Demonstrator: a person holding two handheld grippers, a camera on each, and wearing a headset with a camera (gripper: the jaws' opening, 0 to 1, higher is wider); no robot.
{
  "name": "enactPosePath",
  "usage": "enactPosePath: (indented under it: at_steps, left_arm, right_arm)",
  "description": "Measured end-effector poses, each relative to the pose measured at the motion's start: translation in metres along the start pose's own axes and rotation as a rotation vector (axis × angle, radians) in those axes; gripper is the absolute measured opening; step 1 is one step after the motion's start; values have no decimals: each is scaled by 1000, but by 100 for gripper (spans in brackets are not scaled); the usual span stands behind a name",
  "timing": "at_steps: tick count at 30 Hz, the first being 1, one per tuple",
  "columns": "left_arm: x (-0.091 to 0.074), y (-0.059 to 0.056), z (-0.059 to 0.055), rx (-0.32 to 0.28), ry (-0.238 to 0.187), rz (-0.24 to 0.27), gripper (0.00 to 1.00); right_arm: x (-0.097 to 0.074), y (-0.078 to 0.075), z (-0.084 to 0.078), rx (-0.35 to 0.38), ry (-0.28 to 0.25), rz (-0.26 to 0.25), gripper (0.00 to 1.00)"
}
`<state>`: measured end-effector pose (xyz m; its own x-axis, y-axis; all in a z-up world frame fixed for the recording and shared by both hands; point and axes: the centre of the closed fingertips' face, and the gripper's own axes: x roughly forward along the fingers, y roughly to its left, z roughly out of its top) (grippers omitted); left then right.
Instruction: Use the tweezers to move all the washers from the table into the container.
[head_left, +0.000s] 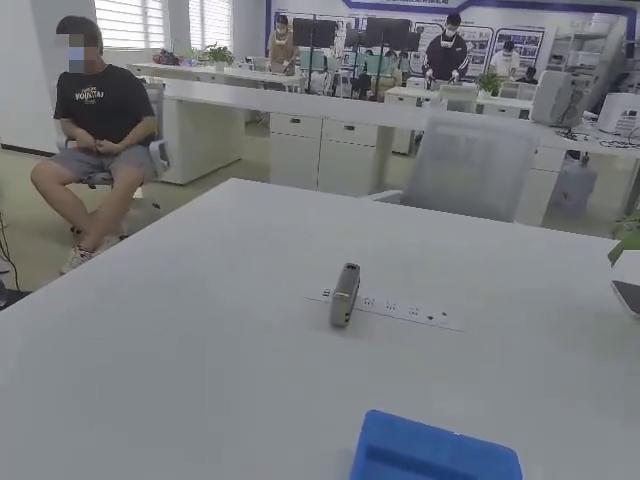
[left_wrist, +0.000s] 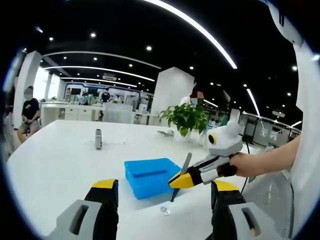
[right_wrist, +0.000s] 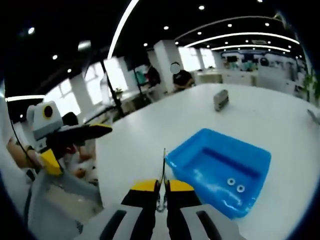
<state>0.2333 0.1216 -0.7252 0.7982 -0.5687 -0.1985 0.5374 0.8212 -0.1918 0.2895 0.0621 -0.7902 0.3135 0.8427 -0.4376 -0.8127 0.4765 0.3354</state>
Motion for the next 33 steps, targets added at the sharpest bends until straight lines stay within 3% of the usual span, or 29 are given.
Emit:
enactPosePath:
  at_steps: [2, 8, 14, 20, 33]
  left_arm:
    - [0, 0, 0, -1, 1, -1, 77]
    - [0, 0, 0, 0, 0, -1, 77]
    - [1, 0, 0, 1, 2, -2, 77]
    - [1, 1, 0, -1, 0, 0, 76]
    - [0, 2, 0, -5, 2, 1, 76]
  right_arm:
    - [-4, 5, 9, 29, -13, 41, 3]
    - [-14, 6, 36, 32, -38, 57, 3]
    - [-12, -10, 54, 9, -59, 44, 3]
    - [-1, -40, 60, 17, -74, -20, 3]
    - [26, -80, 40, -78, 46, -130, 3]
